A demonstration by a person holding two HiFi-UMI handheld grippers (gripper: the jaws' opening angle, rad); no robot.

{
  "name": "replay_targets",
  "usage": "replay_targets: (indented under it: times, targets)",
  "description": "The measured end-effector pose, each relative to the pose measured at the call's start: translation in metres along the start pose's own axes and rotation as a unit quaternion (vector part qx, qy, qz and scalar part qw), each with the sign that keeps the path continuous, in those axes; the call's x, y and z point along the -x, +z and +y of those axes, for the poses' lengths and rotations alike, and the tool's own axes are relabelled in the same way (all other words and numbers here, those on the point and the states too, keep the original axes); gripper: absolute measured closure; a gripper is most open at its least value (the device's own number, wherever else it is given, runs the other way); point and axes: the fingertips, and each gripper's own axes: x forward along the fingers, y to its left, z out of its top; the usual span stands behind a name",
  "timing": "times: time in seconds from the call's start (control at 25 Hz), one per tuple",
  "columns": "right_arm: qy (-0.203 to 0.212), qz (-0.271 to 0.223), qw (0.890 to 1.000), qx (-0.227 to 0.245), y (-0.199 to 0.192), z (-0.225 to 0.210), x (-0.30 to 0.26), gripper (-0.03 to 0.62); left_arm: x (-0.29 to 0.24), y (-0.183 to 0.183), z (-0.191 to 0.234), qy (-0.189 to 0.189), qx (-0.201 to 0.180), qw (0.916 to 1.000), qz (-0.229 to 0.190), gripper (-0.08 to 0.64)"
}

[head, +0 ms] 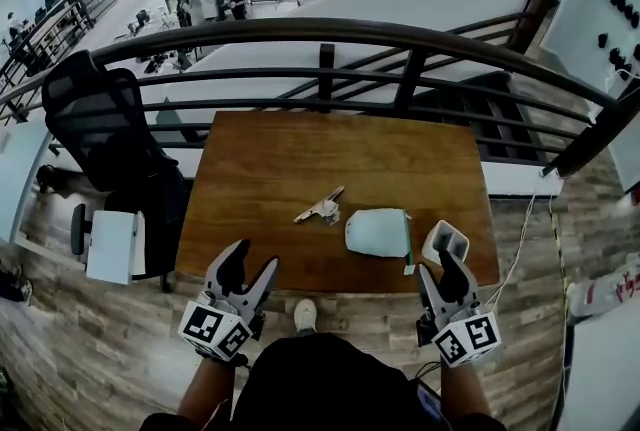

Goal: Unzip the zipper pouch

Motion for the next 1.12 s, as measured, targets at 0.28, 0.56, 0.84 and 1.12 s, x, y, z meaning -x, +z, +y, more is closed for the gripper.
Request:
replay_targets:
  times: [0.28,0.56,0.84,1.12]
  targets:
    - [-0.014,0.012,1.000,0.002,-0.002,-0.001,-0.039,0.383,-0.034,-0.006,0.026,-0.039,0.008,0.9989,0.024,0.301]
    - [-0.041,0.014,0.999,0.001,-0.011,-0.007,-0.054,0.382,-0.067,-0.024,0.031,-0.099,0.003,0.9934,0.058,0.302]
    - [-0.075,0.019,0.997,-0.012,-0.017,-0.032,-0.049,0.383,-0.112,-0.049,0.012,-0.152,-0.009,0.9830,0.103,0.304]
    - [-0.089,0.036,0.995,-0.029,-0.020,-0.063,-0.057,0.385,-0.170,-0.083,-0.033,-0.224,-0.037,0.9598,0.166,0.305]
